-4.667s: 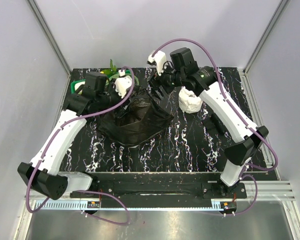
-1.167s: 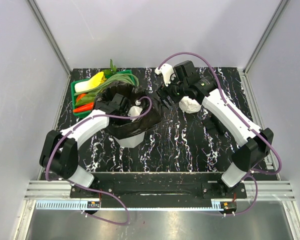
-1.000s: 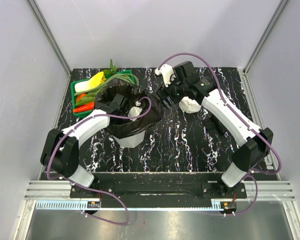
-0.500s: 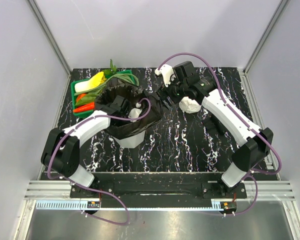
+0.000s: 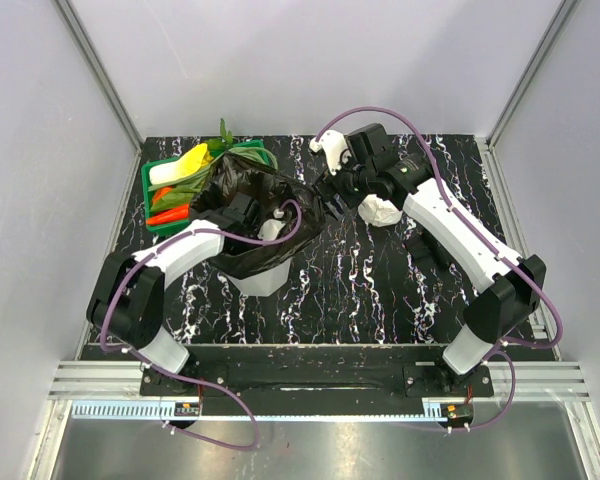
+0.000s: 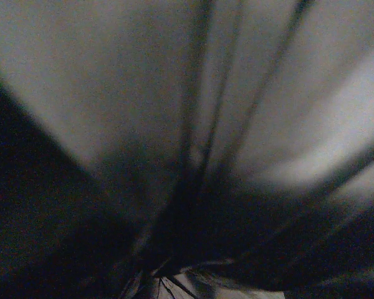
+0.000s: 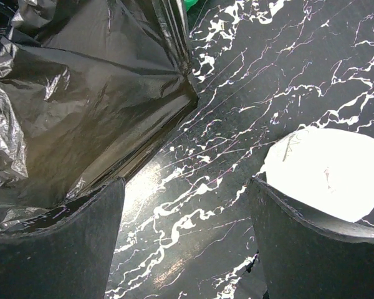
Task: Put the trash bags into the trash bin
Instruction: Place the trash bag in the trash bin.
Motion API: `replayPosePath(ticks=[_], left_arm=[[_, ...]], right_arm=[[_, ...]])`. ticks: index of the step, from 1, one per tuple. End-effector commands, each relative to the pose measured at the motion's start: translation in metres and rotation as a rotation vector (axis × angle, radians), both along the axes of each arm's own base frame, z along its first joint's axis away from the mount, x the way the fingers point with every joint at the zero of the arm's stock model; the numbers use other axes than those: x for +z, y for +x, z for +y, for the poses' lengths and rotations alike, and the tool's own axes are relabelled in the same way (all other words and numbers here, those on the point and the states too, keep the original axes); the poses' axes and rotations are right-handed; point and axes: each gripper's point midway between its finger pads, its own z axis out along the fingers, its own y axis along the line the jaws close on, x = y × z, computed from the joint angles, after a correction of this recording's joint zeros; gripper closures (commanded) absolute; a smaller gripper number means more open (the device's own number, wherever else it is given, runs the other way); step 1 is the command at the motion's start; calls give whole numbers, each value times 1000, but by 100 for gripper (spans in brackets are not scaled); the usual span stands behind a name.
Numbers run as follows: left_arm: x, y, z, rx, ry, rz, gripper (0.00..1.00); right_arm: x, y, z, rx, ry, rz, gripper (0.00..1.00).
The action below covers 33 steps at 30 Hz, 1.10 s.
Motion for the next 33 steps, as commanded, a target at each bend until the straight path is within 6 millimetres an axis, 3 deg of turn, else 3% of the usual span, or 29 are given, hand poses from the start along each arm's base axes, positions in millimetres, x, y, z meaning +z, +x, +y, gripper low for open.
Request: replayPosePath(ticks=[1, 15, 29, 33], left_arm=[[-34, -35, 23, -26, 110, 156, 1], [-48, -40, 24, -26, 122, 207, 1], [38, -16, 1, -1, -53, -29, 1], [50, -12, -3, -6, -80, -58, 1]], right_arm=[[5, 7, -1, 0, 9, -34, 16], [3, 6, -1, 3, 1, -33, 16], [8, 11, 1, -2, 4, -48, 16], [29, 19, 0, -10, 5, -102, 16]])
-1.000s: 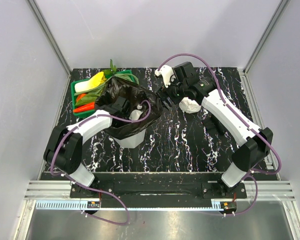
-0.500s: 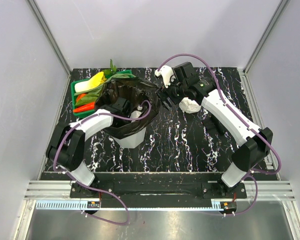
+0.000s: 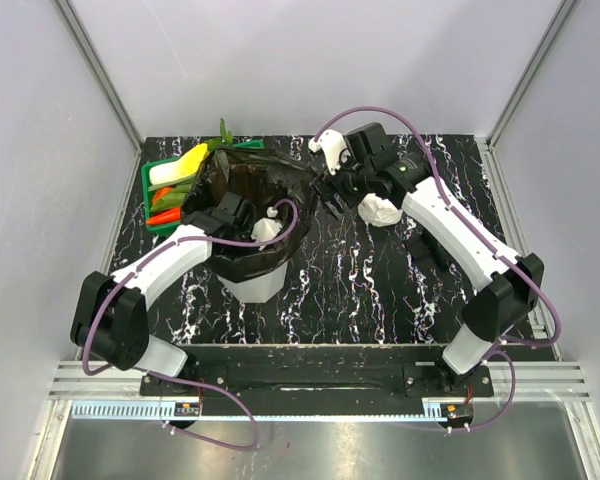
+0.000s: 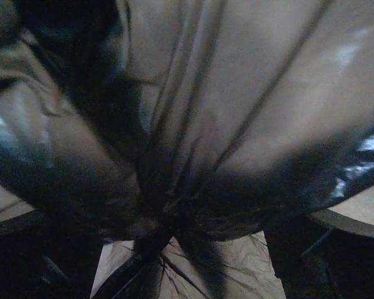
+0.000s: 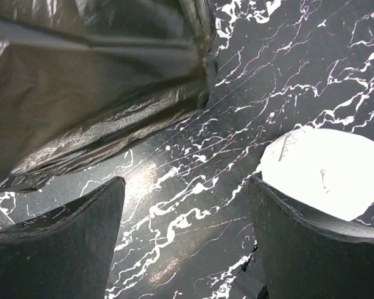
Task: Put the trash bags into the trash bin
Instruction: Place the trash bag in the trash bin.
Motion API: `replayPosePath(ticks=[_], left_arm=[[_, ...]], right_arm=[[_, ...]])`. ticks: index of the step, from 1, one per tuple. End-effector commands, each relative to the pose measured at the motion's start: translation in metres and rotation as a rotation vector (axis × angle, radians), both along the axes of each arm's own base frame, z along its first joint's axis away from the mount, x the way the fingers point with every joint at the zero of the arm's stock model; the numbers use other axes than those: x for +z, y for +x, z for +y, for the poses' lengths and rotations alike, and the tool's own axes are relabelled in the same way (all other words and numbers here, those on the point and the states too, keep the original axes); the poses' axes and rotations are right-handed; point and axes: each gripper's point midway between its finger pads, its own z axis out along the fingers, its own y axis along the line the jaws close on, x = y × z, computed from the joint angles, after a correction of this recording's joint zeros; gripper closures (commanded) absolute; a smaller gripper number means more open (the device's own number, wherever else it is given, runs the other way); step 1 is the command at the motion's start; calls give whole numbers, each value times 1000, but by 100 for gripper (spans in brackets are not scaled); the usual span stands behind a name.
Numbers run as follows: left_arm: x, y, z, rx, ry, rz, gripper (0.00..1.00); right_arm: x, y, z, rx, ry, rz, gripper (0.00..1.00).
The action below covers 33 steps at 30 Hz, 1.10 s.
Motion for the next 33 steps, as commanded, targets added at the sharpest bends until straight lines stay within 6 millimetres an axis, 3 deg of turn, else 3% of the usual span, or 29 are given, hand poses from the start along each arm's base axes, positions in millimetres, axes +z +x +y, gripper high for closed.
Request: replayPosePath(ticks=[1, 8, 18, 23, 33], left_arm=[[24, 9, -7, -5, -35, -60, 1], [13, 6, -9, -9, -36, -25, 1], [32, 14, -13, -10, -70, -86, 1], [40, 26, -13, 14, -47, -102, 1], [53, 32, -8, 30, 10, -97, 1]], right_arm=[[39, 20, 1, -17, 22, -108, 16], [89, 29, 8, -9, 74, -191, 15], [133, 21, 36, 77, 237, -192, 15], [122, 18, 52, 118, 236, -117, 16], [108, 18, 50, 114, 191, -134, 16]])
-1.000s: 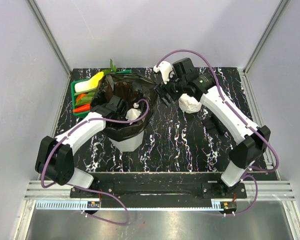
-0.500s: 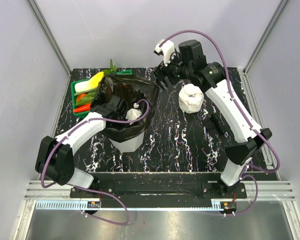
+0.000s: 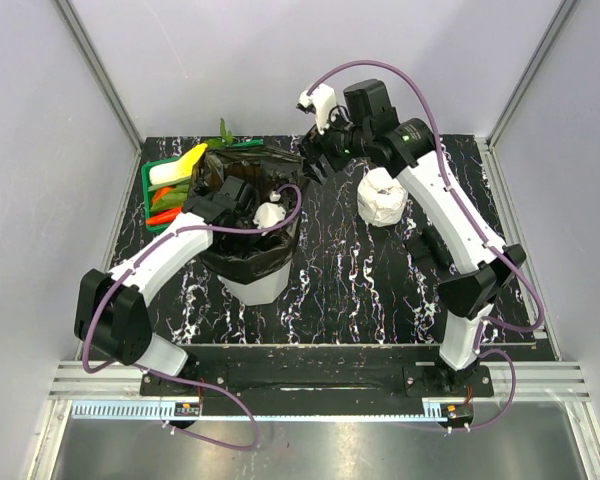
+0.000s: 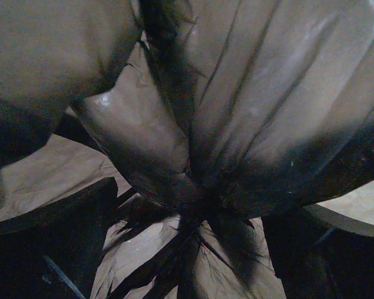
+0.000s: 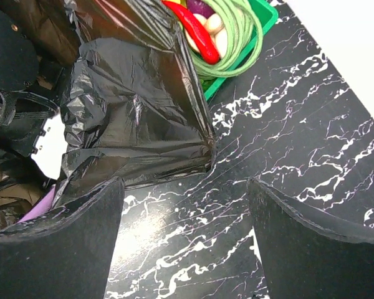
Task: Put the trash bags into the trash bin
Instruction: Place the trash bag in the trash bin.
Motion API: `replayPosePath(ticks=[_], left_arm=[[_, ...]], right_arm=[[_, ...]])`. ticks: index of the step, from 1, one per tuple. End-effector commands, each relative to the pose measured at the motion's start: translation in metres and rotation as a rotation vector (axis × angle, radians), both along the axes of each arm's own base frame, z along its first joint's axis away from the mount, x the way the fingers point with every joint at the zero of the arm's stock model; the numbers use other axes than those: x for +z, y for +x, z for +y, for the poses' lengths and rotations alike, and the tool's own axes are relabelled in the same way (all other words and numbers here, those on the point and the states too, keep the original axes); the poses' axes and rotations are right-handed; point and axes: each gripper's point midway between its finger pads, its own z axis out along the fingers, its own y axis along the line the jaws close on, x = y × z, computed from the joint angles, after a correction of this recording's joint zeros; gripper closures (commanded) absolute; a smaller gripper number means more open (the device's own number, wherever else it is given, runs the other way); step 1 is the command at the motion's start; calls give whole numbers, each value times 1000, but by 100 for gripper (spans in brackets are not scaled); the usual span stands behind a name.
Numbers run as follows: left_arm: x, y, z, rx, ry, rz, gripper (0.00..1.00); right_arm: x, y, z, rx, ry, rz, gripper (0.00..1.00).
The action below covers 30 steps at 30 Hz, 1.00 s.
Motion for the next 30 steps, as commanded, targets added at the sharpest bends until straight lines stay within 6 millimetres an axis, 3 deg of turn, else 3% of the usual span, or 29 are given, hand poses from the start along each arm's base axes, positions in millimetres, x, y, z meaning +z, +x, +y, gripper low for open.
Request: replayPosePath(ticks=[1, 5, 16, 21, 25, 30], left_arm=[[15, 8, 1, 16, 24, -27, 1], [20, 5, 3, 6, 32, -20, 1], [23, 0, 7, 0, 40, -25, 1], [24, 0, 6, -10, 40, -26, 1], [21, -1, 6, -9, 36, -27, 1], [17, 0, 6, -9, 32, -35, 1]], right_arm=[[8, -9, 0, 19, -2, -28, 16], [7, -18, 2, 56, 4, -19, 16], [-30, -23, 0, 64, -25, 34, 18], [-13, -10, -16, -20, -56, -62, 16], [6, -11, -12, -49, 24, -52, 16], [29, 10, -20, -186, 71, -94, 16]])
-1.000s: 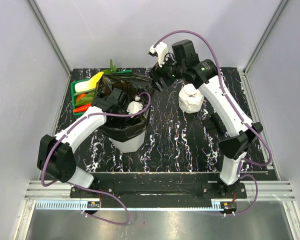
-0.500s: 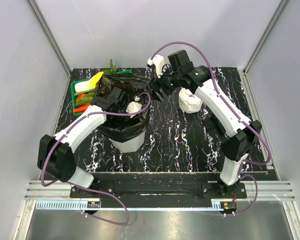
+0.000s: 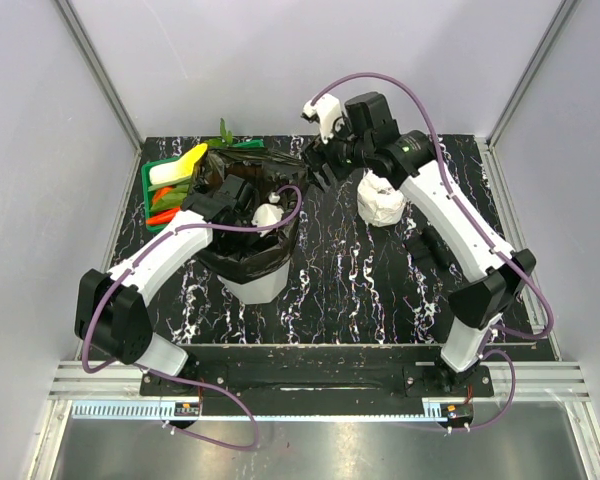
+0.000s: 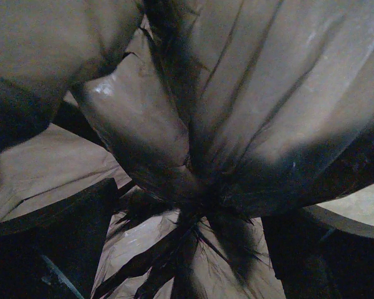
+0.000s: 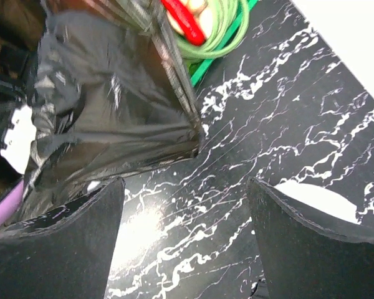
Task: Put the trash bags into the trash bin
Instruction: Place the trash bag in the trash bin.
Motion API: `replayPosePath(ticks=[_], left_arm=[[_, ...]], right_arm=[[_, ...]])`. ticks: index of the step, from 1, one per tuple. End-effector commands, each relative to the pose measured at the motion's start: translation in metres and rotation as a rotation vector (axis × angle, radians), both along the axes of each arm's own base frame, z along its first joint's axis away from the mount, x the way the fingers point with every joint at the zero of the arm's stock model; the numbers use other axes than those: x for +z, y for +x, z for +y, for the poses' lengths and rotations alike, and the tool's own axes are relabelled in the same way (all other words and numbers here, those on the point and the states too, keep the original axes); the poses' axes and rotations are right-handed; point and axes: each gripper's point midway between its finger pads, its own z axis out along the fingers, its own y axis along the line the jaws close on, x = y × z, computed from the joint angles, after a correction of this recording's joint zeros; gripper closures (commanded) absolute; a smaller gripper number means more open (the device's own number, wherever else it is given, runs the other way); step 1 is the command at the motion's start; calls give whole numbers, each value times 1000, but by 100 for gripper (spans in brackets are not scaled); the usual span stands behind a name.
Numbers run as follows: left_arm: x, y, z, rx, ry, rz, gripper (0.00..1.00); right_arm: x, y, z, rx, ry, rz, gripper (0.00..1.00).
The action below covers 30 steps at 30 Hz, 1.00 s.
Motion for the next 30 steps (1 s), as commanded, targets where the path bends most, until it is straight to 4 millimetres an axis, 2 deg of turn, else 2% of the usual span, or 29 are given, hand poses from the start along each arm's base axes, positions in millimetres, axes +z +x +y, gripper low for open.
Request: replayPosePath(ticks=[1, 7, 11, 14, 20, 24, 30], left_arm=[[12, 9, -1, -8, -12, -81, 1], [7, 9, -1, -29, -10, -91, 1], [4, 10, -1, -34, -4, -88, 1], [2, 9, 0, -34, 3, -81, 1], [-3, 8, 2, -31, 7, -74, 1], [-6, 8, 2, -32, 8, -75, 1], [-6, 6, 1, -33, 1, -73, 1]], right_arm=[[63, 19, -6, -122, 117, -141, 16], [88, 20, 28, 13, 202, -113, 15], [82, 24, 57, 108, 258, -64, 14], [74, 30, 68, 131, 272, -44, 14], [54, 21, 92, 217, 296, 42, 14], [40, 15, 103, 245, 273, 64, 14], [30, 11, 108, 260, 262, 91, 14]])
